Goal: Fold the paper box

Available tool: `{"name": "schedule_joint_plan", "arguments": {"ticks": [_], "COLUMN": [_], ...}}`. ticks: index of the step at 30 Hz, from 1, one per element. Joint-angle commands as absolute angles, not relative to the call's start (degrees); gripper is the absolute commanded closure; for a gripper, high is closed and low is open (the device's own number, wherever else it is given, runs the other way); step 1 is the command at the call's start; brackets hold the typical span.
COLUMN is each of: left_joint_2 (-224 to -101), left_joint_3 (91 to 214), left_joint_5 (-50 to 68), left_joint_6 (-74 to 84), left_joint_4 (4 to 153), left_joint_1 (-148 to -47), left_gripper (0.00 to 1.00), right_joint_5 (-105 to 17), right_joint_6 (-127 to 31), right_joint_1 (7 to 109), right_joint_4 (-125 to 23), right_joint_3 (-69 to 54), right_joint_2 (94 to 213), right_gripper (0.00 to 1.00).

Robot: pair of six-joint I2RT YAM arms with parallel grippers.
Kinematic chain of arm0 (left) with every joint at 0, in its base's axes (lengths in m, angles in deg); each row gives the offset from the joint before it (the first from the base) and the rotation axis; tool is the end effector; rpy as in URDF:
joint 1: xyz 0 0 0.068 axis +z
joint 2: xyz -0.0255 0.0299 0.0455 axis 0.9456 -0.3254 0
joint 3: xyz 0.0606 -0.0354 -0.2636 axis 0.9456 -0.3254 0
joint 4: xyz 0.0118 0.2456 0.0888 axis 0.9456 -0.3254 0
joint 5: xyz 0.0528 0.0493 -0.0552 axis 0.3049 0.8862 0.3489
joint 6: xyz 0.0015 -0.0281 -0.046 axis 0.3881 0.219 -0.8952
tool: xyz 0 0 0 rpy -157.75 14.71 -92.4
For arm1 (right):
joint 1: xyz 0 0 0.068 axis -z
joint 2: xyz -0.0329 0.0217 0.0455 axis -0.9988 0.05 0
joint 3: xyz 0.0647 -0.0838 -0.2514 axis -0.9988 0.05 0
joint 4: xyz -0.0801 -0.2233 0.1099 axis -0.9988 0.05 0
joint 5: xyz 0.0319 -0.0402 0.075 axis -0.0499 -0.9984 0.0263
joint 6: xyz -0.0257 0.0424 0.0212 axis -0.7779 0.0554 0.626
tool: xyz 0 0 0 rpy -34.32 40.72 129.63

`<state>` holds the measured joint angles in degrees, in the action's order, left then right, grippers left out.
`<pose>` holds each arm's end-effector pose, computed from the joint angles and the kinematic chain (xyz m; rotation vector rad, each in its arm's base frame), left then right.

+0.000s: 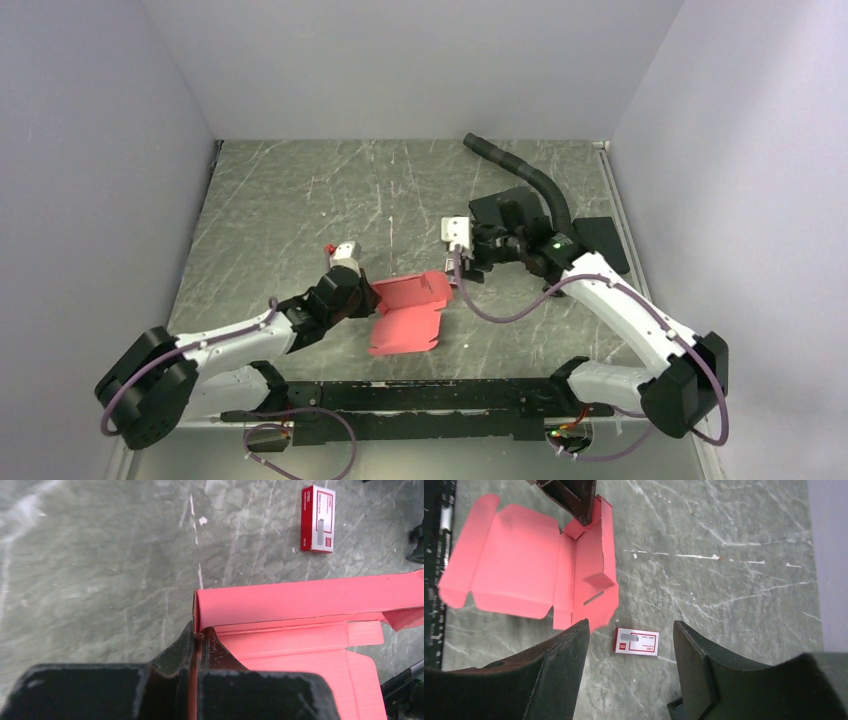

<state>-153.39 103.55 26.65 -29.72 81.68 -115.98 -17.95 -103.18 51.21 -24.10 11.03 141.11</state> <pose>0.1601 -0.1519 0.1654 -0.1248 2.3059 -0.6777 0.1965 0.1666 0.3026 -1.6735 1.3970 0.5315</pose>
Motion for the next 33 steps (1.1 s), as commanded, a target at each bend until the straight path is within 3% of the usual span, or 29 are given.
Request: {"name": "schedule_joint_plan", "arguments": {"ticks": [1, 5, 7, 11, 13, 21, 26, 33], "left_joint_2": [-146.03, -137.77, -133.42, -127.05, -125.58, -128.37, -130.87, -131.79], "left_joint_3": [101.0, 98.85, 97.78, 95.72, 95.53, 95.68, 94.93, 95.64], "left_joint_5": [34.72, 40.97, 43.69, 47.27, 48.2, 47.04, 45.45, 43.89], "left_joint_6": [-26.23, -27.06, -27.78, -27.44, -26.65, -27.92, -28.47, -28.28], "left_joint_4": [83.32, 83.39, 83.62, 85.47, 86.02, 92.3, 99.55, 103.11], "left_joint_1": [-116.09, -116.1, -116.1, -116.19, -116.19, -116.19, -116.27, -116.28], "left_gripper": [1.0, 1.0, 1.0, 1.0, 1.0, 1.0, 1.0, 1.0], "right_joint_5": [-0.43, 10.18, 11.94, 8.78, 4.75, -5.11, -1.88, -0.1], "right_joint_6": [-101.99, -93.55, -84.24, -59.5, -50.0, -29.16, -17.33, -12.46], "right_joint_1": [55.93, 59.46, 60.69, 64.22, 64.54, 64.45, 64.64, 64.68], "right_joint_4": [-16.18, -19.3, -27.16, -48.57, -55.93, -75.07, -87.78, -91.48], "right_joint_3": [8.11, 11.15, 14.61, 23.57, 26.11, 32.0, 35.18, 35.77], "right_joint_2": [137.74, 138.0, 137.91, 138.08, 138.48, 141.4, 144.01, 144.76], "right_gripper": [0.34, 0.4, 0.52, 0.95, 1.0, 1.0, 0.82, 0.8]}}
